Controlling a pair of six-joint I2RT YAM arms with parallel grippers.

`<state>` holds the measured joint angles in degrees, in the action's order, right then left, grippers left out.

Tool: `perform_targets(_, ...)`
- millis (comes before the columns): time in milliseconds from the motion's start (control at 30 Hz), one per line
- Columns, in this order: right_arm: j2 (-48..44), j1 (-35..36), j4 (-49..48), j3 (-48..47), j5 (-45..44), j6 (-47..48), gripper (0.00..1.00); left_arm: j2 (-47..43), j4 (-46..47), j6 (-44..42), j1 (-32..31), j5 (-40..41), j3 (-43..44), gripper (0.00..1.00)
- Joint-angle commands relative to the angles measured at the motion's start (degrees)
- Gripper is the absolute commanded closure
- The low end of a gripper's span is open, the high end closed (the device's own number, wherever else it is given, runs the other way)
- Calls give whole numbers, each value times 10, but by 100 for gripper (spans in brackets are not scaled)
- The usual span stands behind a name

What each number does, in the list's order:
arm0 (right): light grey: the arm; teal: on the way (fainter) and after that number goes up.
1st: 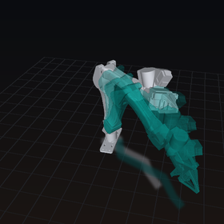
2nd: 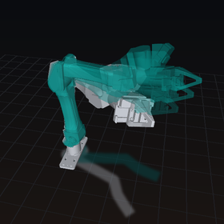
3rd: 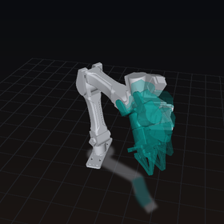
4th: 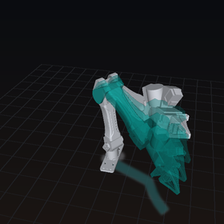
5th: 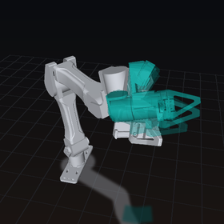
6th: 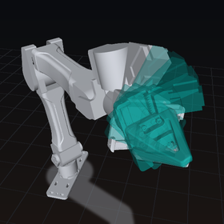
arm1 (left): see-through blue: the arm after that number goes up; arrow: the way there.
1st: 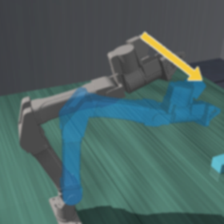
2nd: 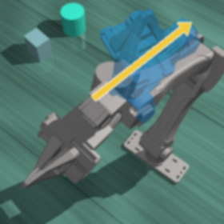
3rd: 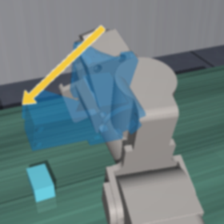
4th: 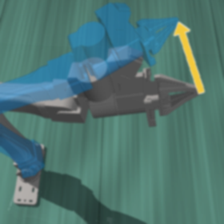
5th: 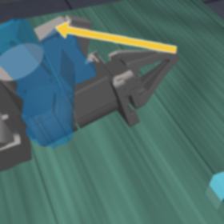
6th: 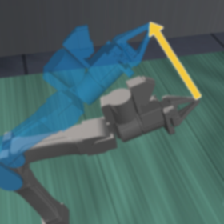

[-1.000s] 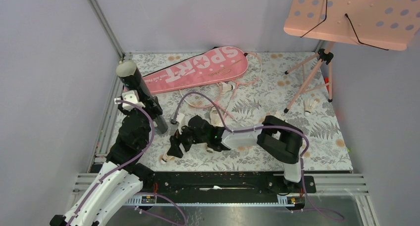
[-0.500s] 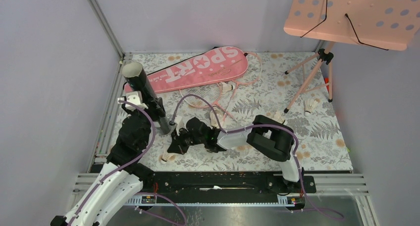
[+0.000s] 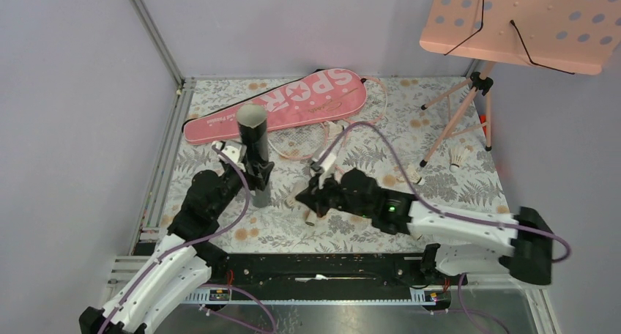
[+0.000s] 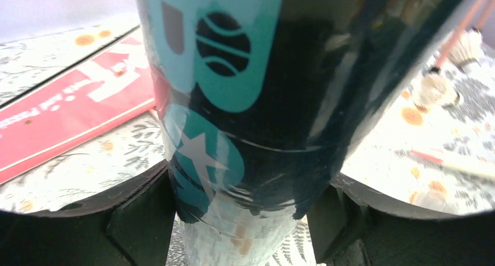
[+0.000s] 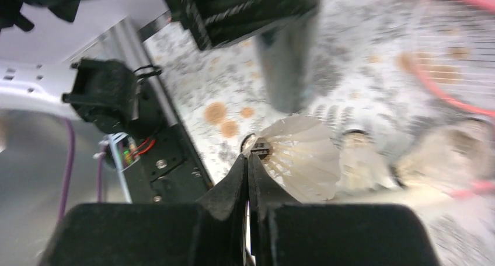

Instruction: Pack up the badminton gear

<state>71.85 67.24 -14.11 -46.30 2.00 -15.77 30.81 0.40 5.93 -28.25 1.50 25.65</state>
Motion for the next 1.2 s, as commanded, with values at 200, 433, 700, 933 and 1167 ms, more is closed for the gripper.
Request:
perform_targets(200, -251, 2, 259, -69, -311, 170, 97, 64, 40, -50, -13, -176, 38, 61)
perform_targets(433, -257, 2, 287, -179, -294, 299, 95, 121, 15, -84, -66, -170, 64, 59)
perform_targets(700, -183, 2, 364, -325, -288, 385, 95, 145, 6, -109, -111, -156, 80, 56)
perform_targets(933, -109, 1, 398, -406, -192, 390, 96, 159, 5, -120, -139, -147, 85, 56)
perform_targets(1167, -46, 1, 456, -464, -149, 365, 97, 160, -3, -129, -147, -145, 88, 56)
